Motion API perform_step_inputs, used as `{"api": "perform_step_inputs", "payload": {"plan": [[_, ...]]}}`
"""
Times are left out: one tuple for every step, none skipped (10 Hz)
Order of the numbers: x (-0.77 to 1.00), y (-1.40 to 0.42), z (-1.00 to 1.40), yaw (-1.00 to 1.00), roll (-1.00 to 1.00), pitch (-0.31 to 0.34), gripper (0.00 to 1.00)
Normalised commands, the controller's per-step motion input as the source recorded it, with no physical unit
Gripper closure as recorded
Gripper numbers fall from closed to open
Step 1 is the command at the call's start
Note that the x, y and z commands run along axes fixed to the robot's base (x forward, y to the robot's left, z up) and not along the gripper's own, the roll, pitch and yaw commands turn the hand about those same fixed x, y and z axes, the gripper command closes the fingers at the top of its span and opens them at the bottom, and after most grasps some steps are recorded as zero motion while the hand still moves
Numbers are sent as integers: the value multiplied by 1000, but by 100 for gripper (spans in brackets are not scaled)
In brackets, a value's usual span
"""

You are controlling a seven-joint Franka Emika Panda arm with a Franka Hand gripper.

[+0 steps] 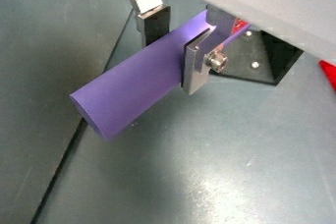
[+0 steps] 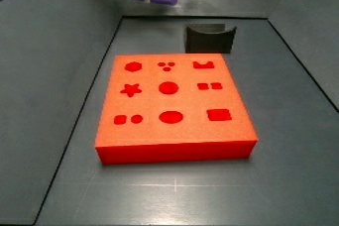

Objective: Pick up the round object. Move up. Place the round object on the fixture. Regrasp the round object. Move to above the board. Insert the round object.
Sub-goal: Place the round object on the fixture.

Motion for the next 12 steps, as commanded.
{"api": "perform_step_inputs", "payload": {"plan": [[-24,-6,1000,24,90,127,100],[-26,-7,1000,23,95,123,100],[-29,-9,1000,22,91,121,100],[-33,-7,1000,21,90,115,100],[-32,-9,950,22,91,113,100],[-28,-3,844,21,92,110,100],[-24,-2,692,23,92,112,100],[-21,1,580,19,85,112,100],[-17,3,463,20,83,117,100],[-8,5,307,20,76,123,100],[-5,8,187,19,73,127,100],[1000,-841,-72,-1000,16,14,100]]}}
